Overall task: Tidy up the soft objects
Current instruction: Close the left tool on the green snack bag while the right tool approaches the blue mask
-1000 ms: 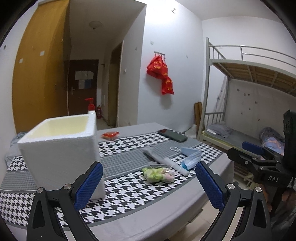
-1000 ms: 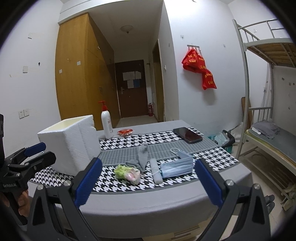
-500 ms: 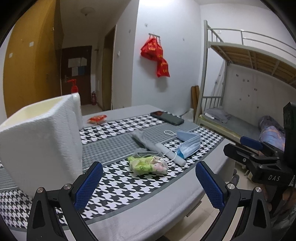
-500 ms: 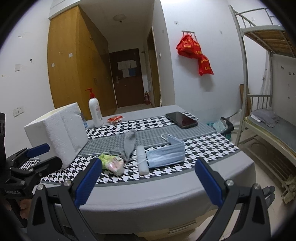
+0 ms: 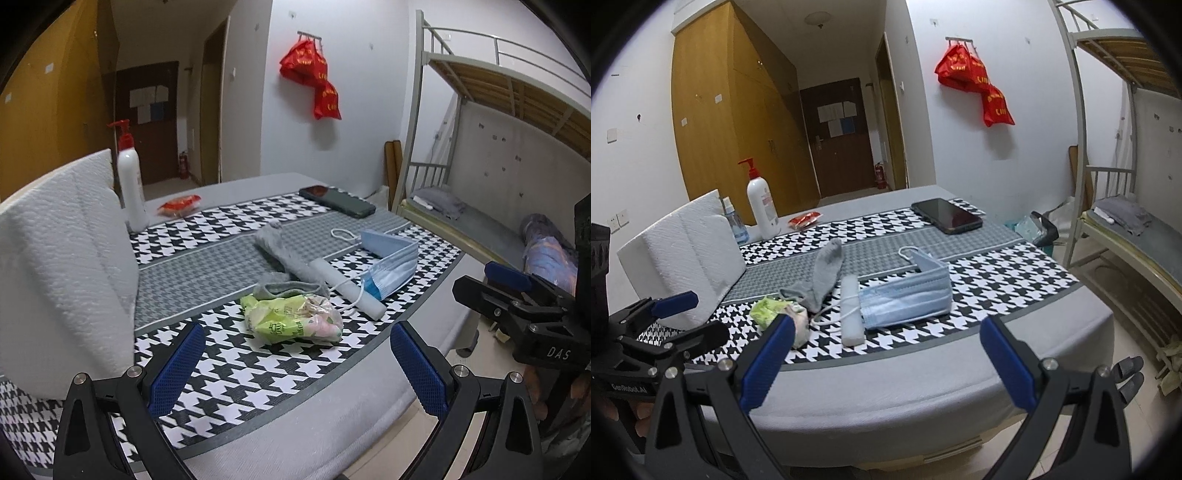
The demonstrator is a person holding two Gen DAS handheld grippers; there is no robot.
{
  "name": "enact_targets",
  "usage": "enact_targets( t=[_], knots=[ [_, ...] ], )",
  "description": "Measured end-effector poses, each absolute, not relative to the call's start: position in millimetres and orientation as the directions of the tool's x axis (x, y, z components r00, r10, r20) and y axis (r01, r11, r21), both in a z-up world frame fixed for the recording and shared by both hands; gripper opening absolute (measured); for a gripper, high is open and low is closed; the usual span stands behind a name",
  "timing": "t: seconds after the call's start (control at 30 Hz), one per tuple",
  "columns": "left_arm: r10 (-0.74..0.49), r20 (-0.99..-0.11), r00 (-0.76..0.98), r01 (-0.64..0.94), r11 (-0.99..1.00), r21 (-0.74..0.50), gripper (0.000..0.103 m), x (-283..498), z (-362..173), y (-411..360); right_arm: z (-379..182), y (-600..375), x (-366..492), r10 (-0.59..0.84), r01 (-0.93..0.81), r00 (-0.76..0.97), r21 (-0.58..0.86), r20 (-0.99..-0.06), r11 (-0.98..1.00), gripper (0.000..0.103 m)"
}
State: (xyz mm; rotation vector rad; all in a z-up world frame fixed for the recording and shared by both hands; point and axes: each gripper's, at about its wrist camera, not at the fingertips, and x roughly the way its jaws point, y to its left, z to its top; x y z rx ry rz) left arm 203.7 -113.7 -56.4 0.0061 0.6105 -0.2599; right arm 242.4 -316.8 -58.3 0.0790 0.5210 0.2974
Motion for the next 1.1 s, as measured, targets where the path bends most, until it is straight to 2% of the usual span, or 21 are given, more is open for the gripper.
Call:
enact_targets(
  t=[0.67,1.1],
  knots=[
    [-0.196,-0.649,0.735,0.202,0.977,-0.067,0.101,247.5,-80.0,-120.0,-73.4,-316.5,279.7,0.304,-0.259,0.787,0.161,-0.537,0.953,0.102],
    [-0.154,-0.682,0.715,0.193,0.981,-0.019,0.101,266.6,-89.0,-127.4,-80.2,-318.3,293.9,0.313,-0.261,0.772,0.173,-0.553,0.95,0.102]
  ],
)
